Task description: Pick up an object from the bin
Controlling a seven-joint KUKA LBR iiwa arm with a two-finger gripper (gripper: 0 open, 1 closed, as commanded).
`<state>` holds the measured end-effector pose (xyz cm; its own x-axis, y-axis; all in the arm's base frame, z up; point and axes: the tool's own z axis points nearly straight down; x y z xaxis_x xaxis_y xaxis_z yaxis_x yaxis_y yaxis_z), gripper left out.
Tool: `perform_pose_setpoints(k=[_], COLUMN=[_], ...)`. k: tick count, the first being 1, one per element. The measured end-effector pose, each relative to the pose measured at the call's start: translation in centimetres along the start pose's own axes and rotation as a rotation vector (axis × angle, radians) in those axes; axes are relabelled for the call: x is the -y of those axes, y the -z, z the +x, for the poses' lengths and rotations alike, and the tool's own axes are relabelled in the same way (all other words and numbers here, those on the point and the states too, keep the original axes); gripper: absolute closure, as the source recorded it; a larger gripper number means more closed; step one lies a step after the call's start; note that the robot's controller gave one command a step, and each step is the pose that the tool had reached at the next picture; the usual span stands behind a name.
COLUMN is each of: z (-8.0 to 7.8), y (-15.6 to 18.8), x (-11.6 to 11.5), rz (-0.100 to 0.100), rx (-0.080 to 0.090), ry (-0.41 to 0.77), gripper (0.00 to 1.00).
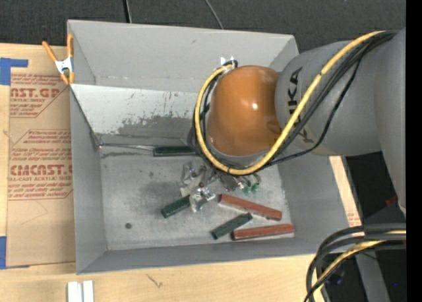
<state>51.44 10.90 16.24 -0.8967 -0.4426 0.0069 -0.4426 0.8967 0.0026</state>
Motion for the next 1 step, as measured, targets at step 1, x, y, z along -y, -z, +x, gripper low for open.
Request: perform_pose_setpoints(k=[1], z=[-0.56], y=[3.58], x=[0.02], rz=[0.004], rx=[0.014], ry=[0.004], gripper=[1.00])
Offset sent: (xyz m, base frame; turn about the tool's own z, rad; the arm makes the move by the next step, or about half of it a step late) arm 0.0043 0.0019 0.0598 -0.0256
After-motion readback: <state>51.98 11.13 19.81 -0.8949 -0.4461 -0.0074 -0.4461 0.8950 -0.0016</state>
